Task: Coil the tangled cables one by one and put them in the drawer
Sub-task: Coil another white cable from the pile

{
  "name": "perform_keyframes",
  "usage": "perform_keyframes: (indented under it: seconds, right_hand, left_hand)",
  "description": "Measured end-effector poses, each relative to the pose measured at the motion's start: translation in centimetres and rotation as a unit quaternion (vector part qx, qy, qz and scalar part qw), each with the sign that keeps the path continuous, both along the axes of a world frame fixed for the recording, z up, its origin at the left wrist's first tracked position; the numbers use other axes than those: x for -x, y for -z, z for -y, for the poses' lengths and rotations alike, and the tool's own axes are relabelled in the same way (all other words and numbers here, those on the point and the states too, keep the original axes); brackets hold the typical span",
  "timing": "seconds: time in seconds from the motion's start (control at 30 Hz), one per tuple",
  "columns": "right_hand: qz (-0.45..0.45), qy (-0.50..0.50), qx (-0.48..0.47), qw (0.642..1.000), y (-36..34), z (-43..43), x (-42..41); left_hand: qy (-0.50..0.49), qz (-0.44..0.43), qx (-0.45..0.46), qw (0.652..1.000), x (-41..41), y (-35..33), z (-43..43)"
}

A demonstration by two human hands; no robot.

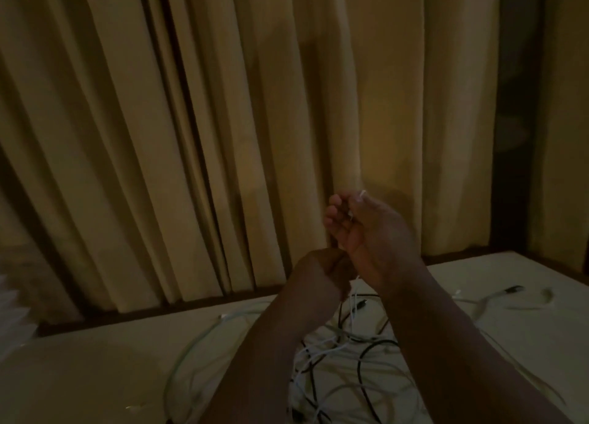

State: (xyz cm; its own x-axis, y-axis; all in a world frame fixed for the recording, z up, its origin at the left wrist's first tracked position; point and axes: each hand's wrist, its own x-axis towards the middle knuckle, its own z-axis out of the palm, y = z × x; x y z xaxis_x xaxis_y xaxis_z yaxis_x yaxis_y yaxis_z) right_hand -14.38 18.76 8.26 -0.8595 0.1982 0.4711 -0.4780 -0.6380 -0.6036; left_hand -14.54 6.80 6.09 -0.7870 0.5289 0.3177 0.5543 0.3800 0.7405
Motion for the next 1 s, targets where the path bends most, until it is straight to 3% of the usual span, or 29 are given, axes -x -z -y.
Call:
perform_keyframes:
  seconds: [0.1, 0.2, 0.3, 0.4, 0.47, 0.53, 0.7, 0.8, 1.0]
  right_hand:
    - [0.017, 0.117, -0.151, 0.981, 0.4, -1.4, 0.4]
    - [0.022, 0.186, -0.317, 0.93, 1.5, -2.5, 1.0]
    - [0.009, 0.172, -0.476, 0.862, 2.7, -2.9, 1.2]
    - [0.06, 0.167, -0.59, 0.787, 3.1, -3.0, 1.0]
    - [0.098, 0.125, -0.63, 0.76, 3.0, -2.8, 0.7]
    - [0.134, 0.043, -0.602, 0.786, 3.1, -2.6, 0.7]
    - [0.138, -0.166, -0.423, 0.88, 3.3, -2.2, 0.6]
    - [0.156, -0.263, -0.323, 0.896, 3.2, -1.7, 0.6]
    - [0.077, -0.419, -0.121, 0.896, 3.2, -1.0, 0.9]
  left_hand:
    - [-0.028, -0.006, 0.062, 0.998, 0.7, -0.2, 0.9]
    - [-0.05, -0.005, 0.118, 0.992, 1.1, -0.1, 2.5]
    - [-0.062, -0.039, 0.149, 0.986, 1.4, -0.6, 3.7]
    - [-0.092, -0.095, 0.161, 0.978, 1.5, -1.2, 5.1]
    - [-0.117, -0.114, 0.142, 0.976, 1.3, -1.7, 6.1]
    - [-0.122, -0.148, 0.117, 0.975, 1.3, -2.1, 6.5]
    - [-0.098, -0.233, 0.035, 0.967, 1.7, -1.9, 6.7]
    - [-0.1, -0.252, -0.005, 0.963, 2.1, -1.6, 6.5]
    - [-0.091, -0.232, -0.068, 0.966, 2.7, 0.4, 4.4]
